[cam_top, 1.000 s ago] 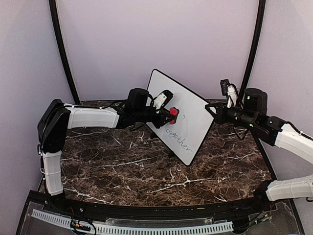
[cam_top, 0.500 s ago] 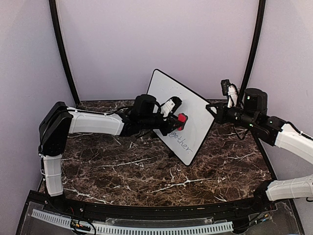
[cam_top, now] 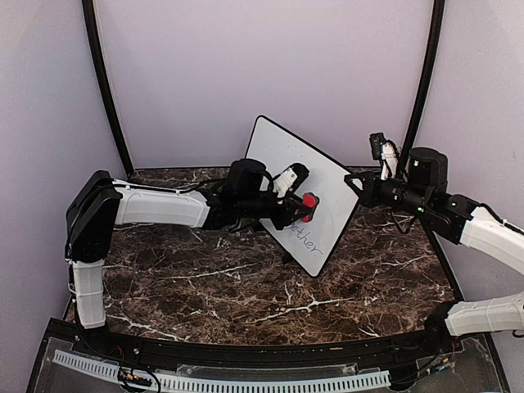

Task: Erase the whiteboard
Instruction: Erase the center of the whiteboard.

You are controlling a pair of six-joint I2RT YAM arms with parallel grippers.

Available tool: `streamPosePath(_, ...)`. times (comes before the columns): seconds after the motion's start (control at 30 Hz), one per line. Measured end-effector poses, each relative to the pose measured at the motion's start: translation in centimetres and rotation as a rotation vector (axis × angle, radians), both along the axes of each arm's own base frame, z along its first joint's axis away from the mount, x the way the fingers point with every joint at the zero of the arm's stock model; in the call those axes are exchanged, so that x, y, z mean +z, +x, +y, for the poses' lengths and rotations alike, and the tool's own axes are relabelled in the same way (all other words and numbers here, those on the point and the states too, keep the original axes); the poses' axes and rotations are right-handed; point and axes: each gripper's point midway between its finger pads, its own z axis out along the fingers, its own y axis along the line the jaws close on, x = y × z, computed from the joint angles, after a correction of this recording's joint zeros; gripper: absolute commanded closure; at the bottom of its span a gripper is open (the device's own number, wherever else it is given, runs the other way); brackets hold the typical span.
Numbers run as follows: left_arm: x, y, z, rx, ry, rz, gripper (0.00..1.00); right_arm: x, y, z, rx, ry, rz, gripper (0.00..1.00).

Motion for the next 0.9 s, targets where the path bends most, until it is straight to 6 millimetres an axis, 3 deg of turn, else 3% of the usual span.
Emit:
streamPosePath(0.13,0.2,1.0,0.5,0.016,0.006,0.032,0.86,0.0,0.0,0.0,0.0,0.0,0.001,1.0)
streamPosePath(0.4,0.5,5.5,3.8,0.128,0.011,0.041,0.86,0.0,0.0,0.0,-0.003,0.002,0.003,1.0)
streamPosePath(0.47,0.5,5.9,4.1,0.14,0.011,0.044,0.86,0.0,0.0,0.0,-0.002,0.002,0.003,1.0)
streamPosePath(0.7,0.5,5.4,3.4,0.154,0.03,0.011,0.86,-0.1,0.1,-0.1,-0.01,0.005,0.009,1.0)
streamPosePath(0.9,0.6,3.3,1.5,0.137,0.057,-0.039,0.86,-0.2,0.2,-0.4,-0.027,0.006,0.019,1.0)
